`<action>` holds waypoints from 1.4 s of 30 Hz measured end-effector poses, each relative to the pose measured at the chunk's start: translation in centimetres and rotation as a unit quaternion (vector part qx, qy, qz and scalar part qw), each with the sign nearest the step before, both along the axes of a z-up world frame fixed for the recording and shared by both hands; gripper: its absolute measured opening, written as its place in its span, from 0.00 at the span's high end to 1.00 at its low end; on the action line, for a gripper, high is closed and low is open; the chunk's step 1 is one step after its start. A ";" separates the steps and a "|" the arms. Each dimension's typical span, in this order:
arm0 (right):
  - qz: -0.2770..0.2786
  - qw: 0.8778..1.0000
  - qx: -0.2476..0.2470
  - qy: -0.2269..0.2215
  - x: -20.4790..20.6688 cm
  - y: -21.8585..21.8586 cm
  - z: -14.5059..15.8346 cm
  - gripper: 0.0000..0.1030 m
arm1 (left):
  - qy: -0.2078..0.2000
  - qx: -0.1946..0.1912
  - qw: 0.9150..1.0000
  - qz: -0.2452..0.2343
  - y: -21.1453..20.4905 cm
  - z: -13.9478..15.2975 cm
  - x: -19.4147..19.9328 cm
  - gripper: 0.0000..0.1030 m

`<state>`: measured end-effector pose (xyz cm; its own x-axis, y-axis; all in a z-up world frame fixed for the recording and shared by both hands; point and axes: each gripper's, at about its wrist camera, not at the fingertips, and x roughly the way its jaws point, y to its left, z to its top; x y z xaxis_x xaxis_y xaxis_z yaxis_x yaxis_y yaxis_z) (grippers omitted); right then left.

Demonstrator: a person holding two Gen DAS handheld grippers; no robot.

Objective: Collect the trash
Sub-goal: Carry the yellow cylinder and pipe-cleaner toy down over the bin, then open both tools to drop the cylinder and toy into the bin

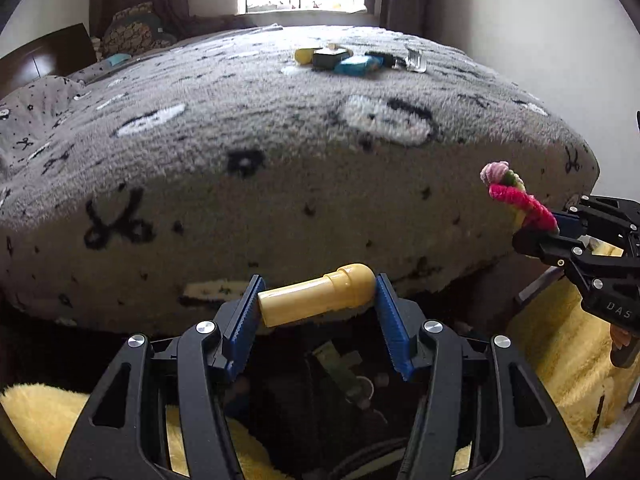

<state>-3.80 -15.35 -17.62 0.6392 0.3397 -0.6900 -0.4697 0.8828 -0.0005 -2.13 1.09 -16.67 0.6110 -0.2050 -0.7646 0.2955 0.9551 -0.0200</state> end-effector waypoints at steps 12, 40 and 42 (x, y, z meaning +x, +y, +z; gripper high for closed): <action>-0.009 0.987 0.007 0.162 0.9 1.5 -7.3 0.77 | 0.090 0.008 0.996 -0.017 -0.6 -5.7 -0.3 0.49; -0.063 0.965 0.008 0.254 4.0 2.1 -14.2 0.77 | 0.222 0.012 0.974 -0.029 -1.4 -13.7 1.4 0.49; -0.063 0.965 0.011 0.254 4.1 1.8 -14.2 0.75 | 0.225 0.013 0.974 -0.031 -1.5 -13.7 1.5 0.49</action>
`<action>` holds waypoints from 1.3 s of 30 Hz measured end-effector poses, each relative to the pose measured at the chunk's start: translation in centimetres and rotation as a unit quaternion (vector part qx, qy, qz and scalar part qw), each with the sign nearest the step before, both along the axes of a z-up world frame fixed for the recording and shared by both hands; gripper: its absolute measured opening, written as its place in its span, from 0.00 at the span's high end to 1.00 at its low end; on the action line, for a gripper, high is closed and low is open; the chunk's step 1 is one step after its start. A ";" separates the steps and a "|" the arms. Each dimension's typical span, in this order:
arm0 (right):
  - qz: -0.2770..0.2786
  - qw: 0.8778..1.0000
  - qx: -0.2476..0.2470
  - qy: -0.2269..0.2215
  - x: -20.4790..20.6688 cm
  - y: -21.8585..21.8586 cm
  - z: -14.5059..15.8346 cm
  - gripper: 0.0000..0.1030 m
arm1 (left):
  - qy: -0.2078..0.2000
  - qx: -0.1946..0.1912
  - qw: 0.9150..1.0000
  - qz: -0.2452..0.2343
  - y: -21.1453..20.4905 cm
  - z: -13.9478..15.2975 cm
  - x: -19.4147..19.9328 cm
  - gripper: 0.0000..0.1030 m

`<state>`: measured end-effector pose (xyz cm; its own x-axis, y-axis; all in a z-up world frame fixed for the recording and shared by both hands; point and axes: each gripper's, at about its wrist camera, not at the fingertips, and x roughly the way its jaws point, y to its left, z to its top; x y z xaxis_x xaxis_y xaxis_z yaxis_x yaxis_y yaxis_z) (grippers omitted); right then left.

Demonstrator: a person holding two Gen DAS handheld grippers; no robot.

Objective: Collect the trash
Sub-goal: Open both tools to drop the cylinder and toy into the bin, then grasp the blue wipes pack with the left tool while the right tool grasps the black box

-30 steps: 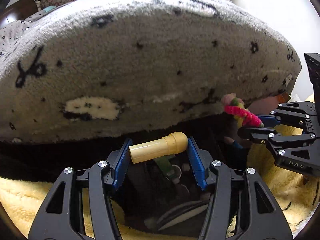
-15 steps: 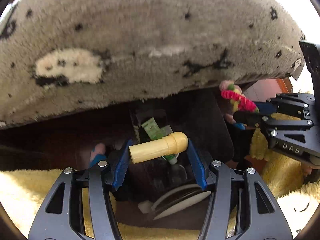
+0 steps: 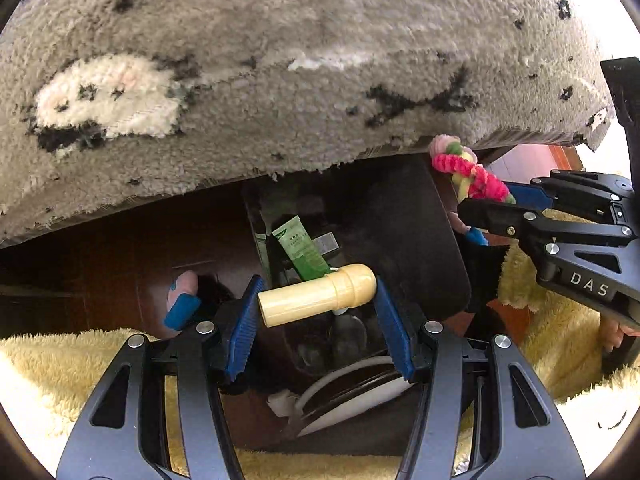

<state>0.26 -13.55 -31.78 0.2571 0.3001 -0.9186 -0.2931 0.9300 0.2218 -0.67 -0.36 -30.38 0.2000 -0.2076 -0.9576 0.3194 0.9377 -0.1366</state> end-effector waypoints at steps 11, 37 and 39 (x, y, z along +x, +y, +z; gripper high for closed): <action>-0.011 1.000 0.008 -0.005 0.2 -0.6 1.0 0.72 | 0.007 0.002 1.000 -0.005 -0.2 -0.3 0.0 0.43; -0.031 0.985 0.016 -0.170 -0.8 -4.0 10.9 0.13 | -0.130 0.015 0.991 0.008 1.9 9.5 0.1 0.09; -0.034 0.978 0.020 -0.204 -0.8 -4.9 12.7 0.13 | -0.154 0.013 0.988 0.017 2.5 11.4 0.5 0.09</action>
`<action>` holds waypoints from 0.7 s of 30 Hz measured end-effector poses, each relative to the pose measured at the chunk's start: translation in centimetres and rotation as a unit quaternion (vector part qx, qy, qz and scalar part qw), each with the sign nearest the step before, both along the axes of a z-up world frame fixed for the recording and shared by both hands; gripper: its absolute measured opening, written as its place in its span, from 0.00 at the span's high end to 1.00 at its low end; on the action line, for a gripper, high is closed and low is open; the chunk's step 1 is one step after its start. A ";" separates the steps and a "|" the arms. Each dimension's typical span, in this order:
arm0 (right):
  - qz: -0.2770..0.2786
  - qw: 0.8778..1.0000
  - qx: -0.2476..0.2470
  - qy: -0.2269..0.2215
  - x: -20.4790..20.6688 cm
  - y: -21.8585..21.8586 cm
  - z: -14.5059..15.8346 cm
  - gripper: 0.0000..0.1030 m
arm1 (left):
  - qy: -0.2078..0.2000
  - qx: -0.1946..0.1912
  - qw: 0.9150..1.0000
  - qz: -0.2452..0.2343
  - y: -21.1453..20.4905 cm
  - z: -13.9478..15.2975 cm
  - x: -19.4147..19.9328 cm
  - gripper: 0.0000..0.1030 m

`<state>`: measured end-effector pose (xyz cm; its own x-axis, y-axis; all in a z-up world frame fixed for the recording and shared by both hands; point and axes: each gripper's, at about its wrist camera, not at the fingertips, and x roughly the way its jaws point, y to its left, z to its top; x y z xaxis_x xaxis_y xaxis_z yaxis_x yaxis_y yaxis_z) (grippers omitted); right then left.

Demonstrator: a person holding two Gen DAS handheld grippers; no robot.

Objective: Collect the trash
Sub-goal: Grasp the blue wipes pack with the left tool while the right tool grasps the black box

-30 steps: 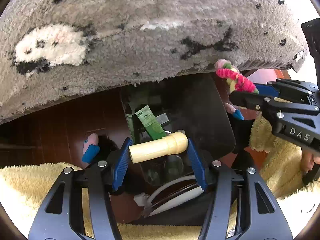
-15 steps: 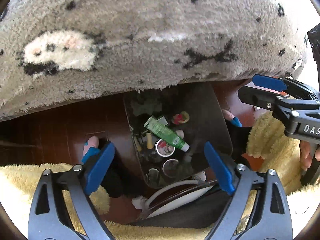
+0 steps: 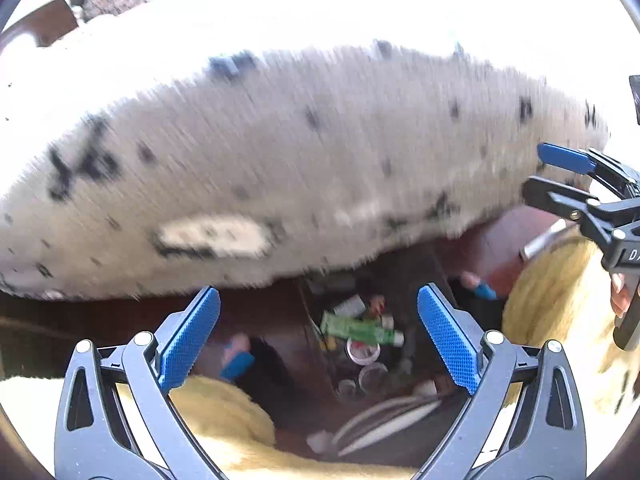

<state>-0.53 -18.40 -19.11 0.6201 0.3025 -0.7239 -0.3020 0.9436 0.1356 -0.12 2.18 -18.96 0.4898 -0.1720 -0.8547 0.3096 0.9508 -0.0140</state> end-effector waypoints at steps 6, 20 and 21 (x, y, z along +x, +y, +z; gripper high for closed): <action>-0.029 0.998 0.004 -0.061 1.6 -2.7 3.7 0.13 | -0.067 -0.004 0.998 0.018 1.5 5.1 1.8 0.09; -0.088 0.992 -0.009 -0.085 10.7 -5.9 7.4 0.13 | -0.115 -0.010 0.992 0.046 2.1 9.6 10.4 0.09; -0.093 0.992 -0.015 -0.086 11.6 -5.9 7.5 0.13 | -0.117 -0.009 0.992 0.044 1.8 9.7 11.1 0.09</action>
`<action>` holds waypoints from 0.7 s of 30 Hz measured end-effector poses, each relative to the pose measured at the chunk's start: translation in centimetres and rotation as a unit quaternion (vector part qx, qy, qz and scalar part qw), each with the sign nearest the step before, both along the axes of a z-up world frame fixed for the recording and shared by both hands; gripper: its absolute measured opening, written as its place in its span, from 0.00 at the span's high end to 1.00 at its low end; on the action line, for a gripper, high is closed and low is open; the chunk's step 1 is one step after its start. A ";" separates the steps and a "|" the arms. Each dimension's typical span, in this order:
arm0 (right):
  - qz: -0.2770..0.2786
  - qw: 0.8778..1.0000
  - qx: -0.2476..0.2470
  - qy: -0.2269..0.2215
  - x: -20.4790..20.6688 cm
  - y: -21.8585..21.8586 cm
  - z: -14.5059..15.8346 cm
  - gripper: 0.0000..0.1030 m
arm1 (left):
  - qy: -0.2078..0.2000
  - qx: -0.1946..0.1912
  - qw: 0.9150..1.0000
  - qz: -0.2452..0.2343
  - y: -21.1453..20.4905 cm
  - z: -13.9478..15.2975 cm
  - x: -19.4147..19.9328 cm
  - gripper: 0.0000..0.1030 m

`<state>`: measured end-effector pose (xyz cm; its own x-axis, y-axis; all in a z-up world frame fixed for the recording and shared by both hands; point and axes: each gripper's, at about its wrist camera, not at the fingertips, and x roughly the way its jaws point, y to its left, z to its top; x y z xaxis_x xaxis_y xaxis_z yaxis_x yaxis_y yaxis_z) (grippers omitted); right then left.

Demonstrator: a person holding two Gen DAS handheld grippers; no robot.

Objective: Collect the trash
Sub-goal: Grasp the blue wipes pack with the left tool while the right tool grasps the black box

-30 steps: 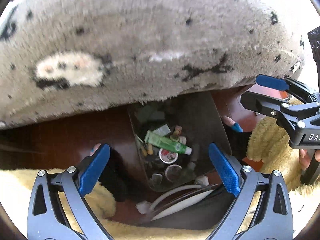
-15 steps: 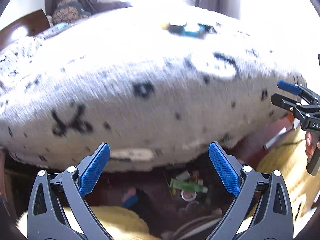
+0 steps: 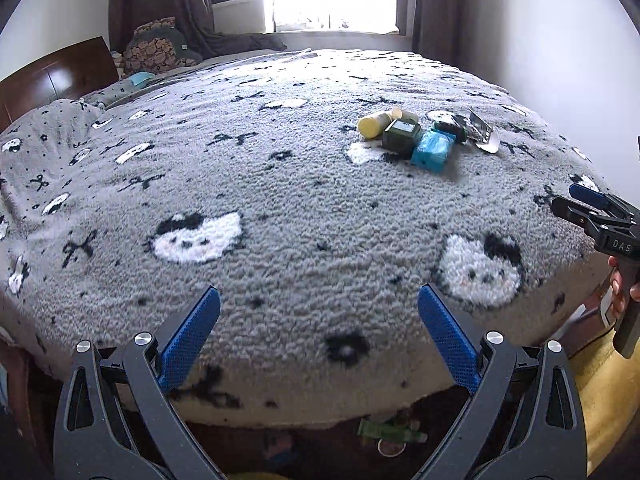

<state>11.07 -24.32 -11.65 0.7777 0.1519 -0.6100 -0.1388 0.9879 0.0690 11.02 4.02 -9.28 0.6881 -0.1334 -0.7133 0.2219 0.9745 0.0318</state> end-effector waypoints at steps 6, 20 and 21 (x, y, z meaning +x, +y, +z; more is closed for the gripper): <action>-0.046 0.998 -0.034 0.008 6.3 -0.8 -0.1 0.13 | 0.001 -0.004 0.999 -0.032 -2.7 -0.2 4.5 0.09; -0.098 0.994 -0.032 0.026 15.0 -2.1 -0.9 0.27 | 0.037 -0.009 0.992 -0.120 -13.1 -3.0 13.0 0.14; -0.101 0.994 -0.033 0.030 15.4 -2.2 -1.0 0.32 | 0.040 -0.006 0.992 -0.120 -13.6 -3.4 13.5 0.14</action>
